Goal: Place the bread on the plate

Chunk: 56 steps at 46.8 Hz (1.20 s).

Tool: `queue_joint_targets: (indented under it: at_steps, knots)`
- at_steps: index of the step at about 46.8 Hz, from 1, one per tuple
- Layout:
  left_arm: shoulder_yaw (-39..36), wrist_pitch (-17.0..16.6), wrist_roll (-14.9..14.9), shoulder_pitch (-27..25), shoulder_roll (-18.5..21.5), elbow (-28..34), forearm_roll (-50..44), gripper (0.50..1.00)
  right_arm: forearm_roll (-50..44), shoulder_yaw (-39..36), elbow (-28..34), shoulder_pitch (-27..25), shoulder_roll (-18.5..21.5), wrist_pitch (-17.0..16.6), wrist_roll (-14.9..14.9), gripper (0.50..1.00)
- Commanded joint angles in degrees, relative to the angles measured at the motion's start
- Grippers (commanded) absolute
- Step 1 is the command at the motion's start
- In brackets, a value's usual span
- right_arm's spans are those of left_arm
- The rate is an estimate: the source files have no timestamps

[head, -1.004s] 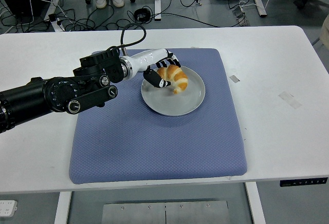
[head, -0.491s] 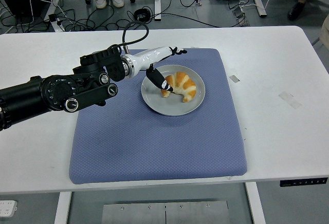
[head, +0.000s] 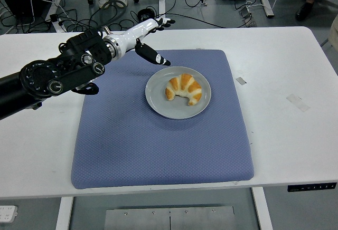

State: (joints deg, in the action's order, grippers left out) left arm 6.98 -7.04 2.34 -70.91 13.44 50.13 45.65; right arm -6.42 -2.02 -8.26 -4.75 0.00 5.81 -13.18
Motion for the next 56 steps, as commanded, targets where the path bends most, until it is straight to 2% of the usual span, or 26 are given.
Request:
queue_joint_targets:
  at_steps: [1,8,13,20,25,33,39,48,56]
  knots:
    - [0.75,0.00,0.03,0.07,1.41,-0.03,-0.65,0.966,0.00,0.00,0.00,0.00,0.00,-0.01,0.00,1.000]
    - [2.69,0.09,0.12,0.25,5.10,-0.20,-4.60,0.966,0.00,0.00,0.00,0.00,0.00,-0.01,0.00,1.000]
    - [3.22,0.35,0.30,0.16,9.32,-0.20,-8.38,0.966,0.00,0.00,0.00,0.00,0.00,-0.01,0.00,1.000]
    - [4.36,0.53,1.79,0.25,14.07,-1.43,-12.33,0.966,0.00,0.00,0.00,0.00,0.00,-0.01,0.00,1.000]
    - [5.68,1.32,1.79,0.34,14.86,-5.12,-16.90,0.966,0.00,0.00,0.00,0.00,0.00,-0.01,0.00,1.000]
    - [6.12,5.28,1.88,1.65,15.56,-11.45,-22.18,0.966,0.00,0.00,0.00,0.00,0.00,-0.01,0.00,1.000]
    - [7.52,6.15,2.76,2.35,15.48,-14.61,-23.76,0.966,0.00,0.00,0.00,0.00,0.00,-0.01,0.00,1.000]
    - [10.68,6.33,2.85,3.67,15.74,-15.49,-25.34,0.966,0.00,0.00,0.00,0.00,0.00,-0.09,0.00,1.000]
    - [12.27,6.33,2.94,3.85,15.65,-18.48,-25.96,0.966,0.00,-0.09,-2.37,0.35,0.00,-0.18,0.00,1.000]
